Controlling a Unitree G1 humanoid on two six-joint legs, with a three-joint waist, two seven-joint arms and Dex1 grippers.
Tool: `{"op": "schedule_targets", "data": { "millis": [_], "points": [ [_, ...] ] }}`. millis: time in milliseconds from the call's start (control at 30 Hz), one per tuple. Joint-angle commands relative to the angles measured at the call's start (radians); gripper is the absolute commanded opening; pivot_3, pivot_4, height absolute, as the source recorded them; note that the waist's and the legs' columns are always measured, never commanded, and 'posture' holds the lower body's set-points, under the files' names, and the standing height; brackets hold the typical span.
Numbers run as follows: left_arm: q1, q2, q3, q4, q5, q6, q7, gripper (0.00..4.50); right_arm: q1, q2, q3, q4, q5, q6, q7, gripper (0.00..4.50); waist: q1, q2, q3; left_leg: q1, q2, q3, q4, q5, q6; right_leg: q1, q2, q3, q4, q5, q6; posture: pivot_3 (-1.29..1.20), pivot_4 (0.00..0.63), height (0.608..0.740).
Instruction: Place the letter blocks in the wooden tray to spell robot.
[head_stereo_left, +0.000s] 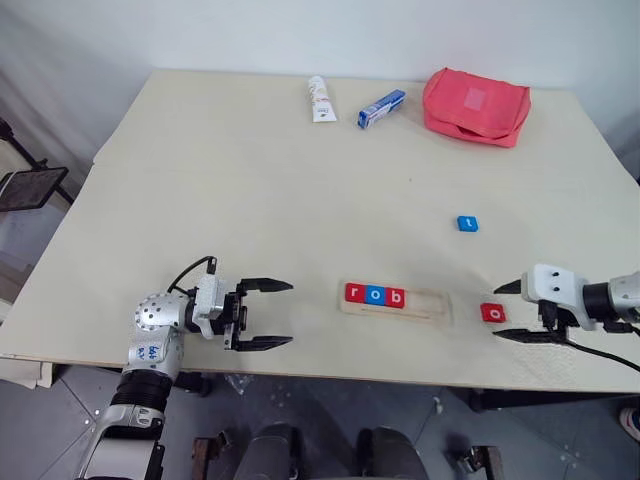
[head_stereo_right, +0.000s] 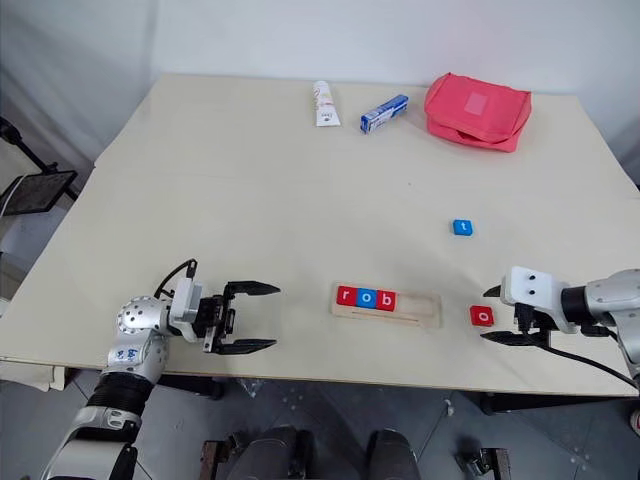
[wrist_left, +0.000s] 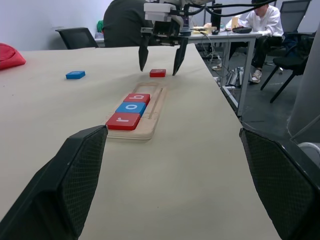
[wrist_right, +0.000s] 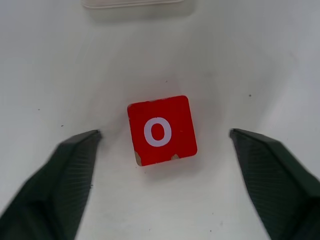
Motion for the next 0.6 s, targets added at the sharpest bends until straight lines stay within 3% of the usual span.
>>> {"op": "schedule_targets", "data": {
  "millis": [33,167,200,300,600],
  "points": [
    [-0.007,0.014,0.004,-0.037,-0.026,0.008,-0.068,4.50,-0.008,0.015,0.005,0.016,-0.019,-0.001,-0.007,2.87,0.000,0.000,0.000,0.000,0.000,0.000,0.000,0.000,0.000,0.000,0.000,0.000,0.000,0.000,0.000,0.00,0.150,0.740],
    [-0.014,0.018,0.003,-0.042,-0.027,0.017,-0.067,4.50,-0.008,0.020,0.002,0.013,-0.020,0.004,-0.012,1.59,0.000,0.000,0.000,0.000,0.000,0.000,0.001,0.000,0.000,0.000,0.000,0.000,0.000,0.000,0.000,0.00,0.150,0.740],
    [-0.015,0.018,0.003,-0.042,-0.027,0.018,-0.067,4.50,-0.008,0.021,0.001,0.012,-0.020,0.005,-0.013,1.46,0.000,0.000,0.000,0.000,0.000,0.000,0.001,0.000,0.000,0.000,0.000,0.000,0.000,0.000,0.000,0.00,0.150,0.740],
    [-0.023,0.020,0.008,-0.043,-0.030,0.024,-0.067,4.50,-0.006,0.031,-0.014,-0.017,-0.001,0.051,-0.030,1.47,0.000,0.000,0.000,0.000,0.000,0.000,0.001,0.000,0.000,0.001,0.000,0.000,0.000,0.000,0.000,0.00,0.150,0.740],
    [-0.047,0.049,0.001,-0.061,-0.002,0.078,-0.019,4.50,-0.045,0.023,-0.104,-0.316,0.196,0.458,-0.049,1.47,0.001,0.001,0.000,0.000,0.001,0.000,0.001,0.000,0.000,-0.001,0.000,0.000,0.000,0.000,0.000,0.00,0.150,0.740]
  ]
}}
